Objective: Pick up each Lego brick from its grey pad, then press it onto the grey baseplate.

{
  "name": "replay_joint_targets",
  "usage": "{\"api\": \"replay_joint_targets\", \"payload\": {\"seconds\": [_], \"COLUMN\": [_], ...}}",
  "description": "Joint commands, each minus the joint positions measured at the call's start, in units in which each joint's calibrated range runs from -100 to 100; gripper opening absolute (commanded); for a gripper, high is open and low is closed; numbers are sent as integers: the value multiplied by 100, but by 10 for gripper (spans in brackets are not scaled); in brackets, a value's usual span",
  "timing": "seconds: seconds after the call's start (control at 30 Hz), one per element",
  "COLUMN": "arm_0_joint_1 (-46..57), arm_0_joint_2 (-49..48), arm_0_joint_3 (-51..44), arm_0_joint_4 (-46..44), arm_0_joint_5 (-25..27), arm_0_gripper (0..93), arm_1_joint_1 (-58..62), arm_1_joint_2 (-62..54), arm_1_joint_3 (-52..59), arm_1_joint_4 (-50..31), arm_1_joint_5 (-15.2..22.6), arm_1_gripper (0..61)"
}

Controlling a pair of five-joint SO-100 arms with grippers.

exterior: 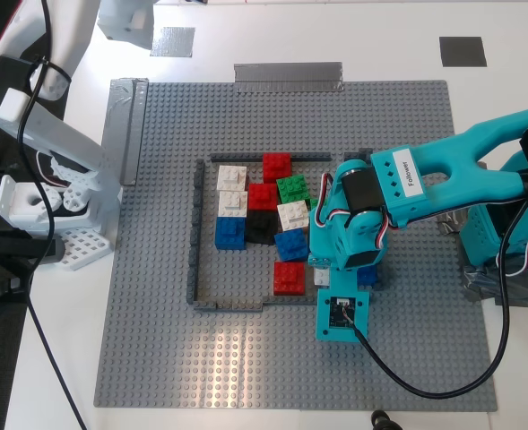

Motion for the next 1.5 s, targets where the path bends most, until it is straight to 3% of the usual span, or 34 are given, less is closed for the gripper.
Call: {"api": "replay_joint_targets", "payload": {"seconds": [0.0,0.2,0.4,0.77,0.9,1.07,1.47], "arm_0_joint_1": [-46,-39,33,461,1078,2202,5365], "arm_0_joint_2": [-85,-85,-128,-1244,-1768,-2403,-3158], "arm_0_joint_3": [-253,-271,-299,-651,-867,-867,-786], "arm_0_joint_4": [26,34,51,433,702,726,661], "arm_0_joint_5": [-6,-6,14,38,33,302,698], "arm_0_gripper": [100,174,174,168,162,0,0], "arm_1_joint_1": [-101,-116,-116,-101,-87,-65,290], "arm_1_joint_2": [-222,-171,-196,-248,-274,-248,27], "arm_1_joint_3": [-185,-239,-176,-104,-86,-77,-311], "arm_1_joint_4": [-62,-136,-87,-103,-136,-323,-258], "arm_1_joint_5": [5,39,39,39,63,83,93], "arm_1_gripper": [1,1,1,1,1,1,1]}}
